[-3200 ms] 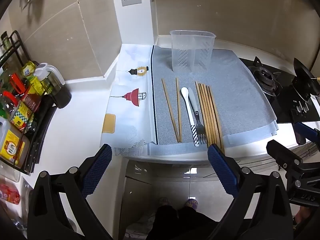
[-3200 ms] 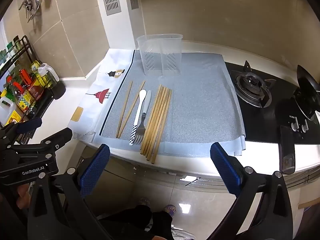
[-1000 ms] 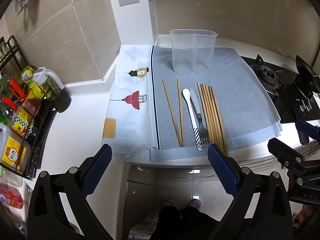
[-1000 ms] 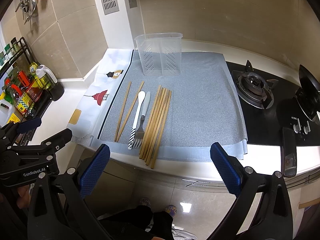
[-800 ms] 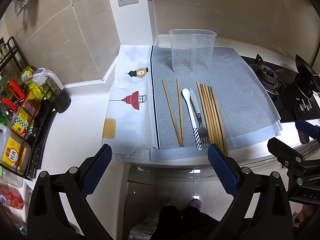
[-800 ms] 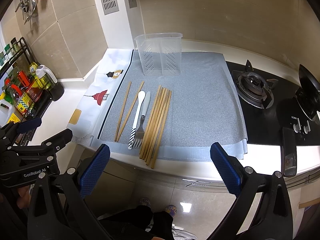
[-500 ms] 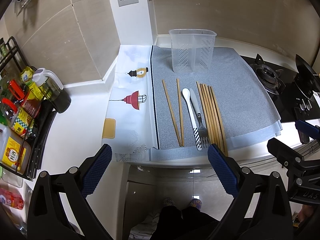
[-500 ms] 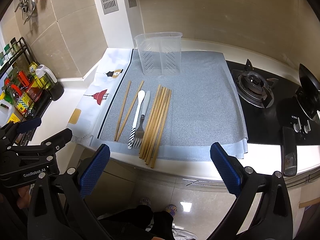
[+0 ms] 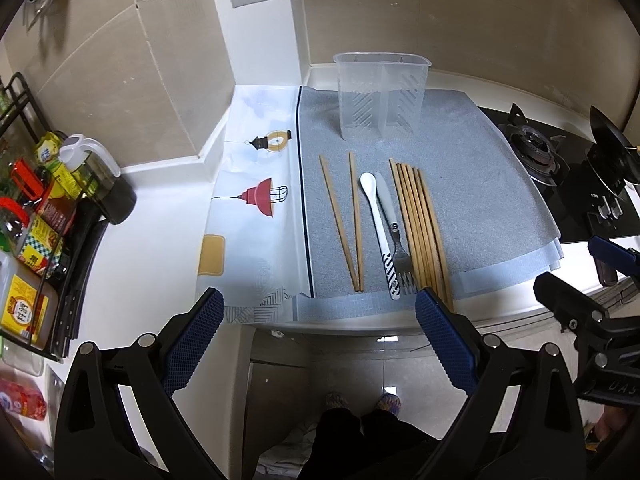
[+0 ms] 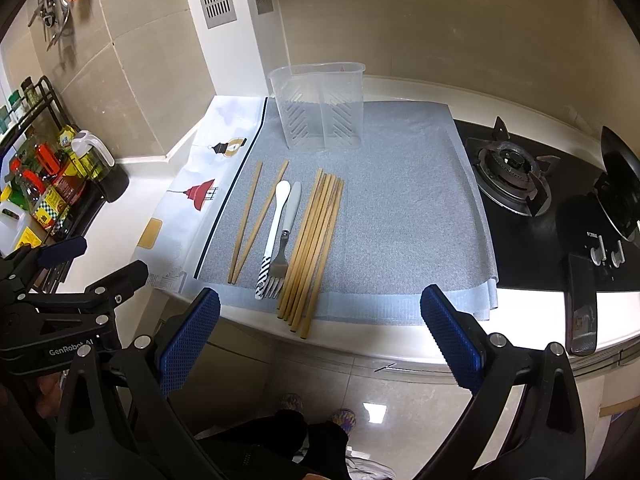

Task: Organize utensils
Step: 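Lower the left tool and close it on a wooden chopstick while the right tool grasps another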

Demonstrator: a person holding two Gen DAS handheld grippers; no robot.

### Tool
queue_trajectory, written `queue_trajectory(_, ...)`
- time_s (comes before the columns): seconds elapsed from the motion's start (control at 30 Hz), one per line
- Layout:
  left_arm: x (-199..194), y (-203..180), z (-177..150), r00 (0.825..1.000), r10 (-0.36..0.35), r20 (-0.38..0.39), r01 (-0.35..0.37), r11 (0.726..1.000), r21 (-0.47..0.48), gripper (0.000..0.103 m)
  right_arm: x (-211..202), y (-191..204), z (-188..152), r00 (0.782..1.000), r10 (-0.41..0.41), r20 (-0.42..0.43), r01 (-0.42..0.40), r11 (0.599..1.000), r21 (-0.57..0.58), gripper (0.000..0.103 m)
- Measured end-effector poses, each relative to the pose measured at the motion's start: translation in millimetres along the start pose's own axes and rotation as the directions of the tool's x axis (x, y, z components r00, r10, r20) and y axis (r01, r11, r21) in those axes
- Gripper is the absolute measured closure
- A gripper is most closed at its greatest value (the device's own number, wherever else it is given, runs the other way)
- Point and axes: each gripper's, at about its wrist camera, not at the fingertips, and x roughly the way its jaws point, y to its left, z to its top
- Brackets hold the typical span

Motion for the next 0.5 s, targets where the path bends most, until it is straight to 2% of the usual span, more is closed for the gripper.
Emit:
queue_trajectory(0.1, 7.6, 6.4, 6.0, 0.999, -0.026, -0.038, 0.025, 0.999, -0.024, 0.009, 1.5, -7.9, 3.3, 1.000, 0.000, 0.007, 0.000, 1.000, 0.021, 0.005)
queue_trajectory(0.23, 18.4, 24.4, 17.4, 0.996, -0.060, -0.066, 0.053, 0.993, -0.105, 0.009, 14.6, -26.2, 12.3, 0.999, 0.027, -0.021, -0.026, 0.997, 0.071, 0.005)
queue_trajectory(0.43, 40.0, 24.5, 45.0, 0.993, -0.097, -0.074, 0.090, 0.992, -0.093, 0.014, 63.8, -51.6, 45.9, 0.993, 0.070, -0.093, -0.058, 0.991, 0.122, 0.006)
queue_trajectory(0.5, 55.5, 22.2, 60.0, 0.988, -0.126, -0.087, 0.118, 0.989, -0.089, 0.015, 94.1, -53.1, 64.1, 0.989, 0.069, -0.133, -0.053, 0.991, 0.121, 0.022)
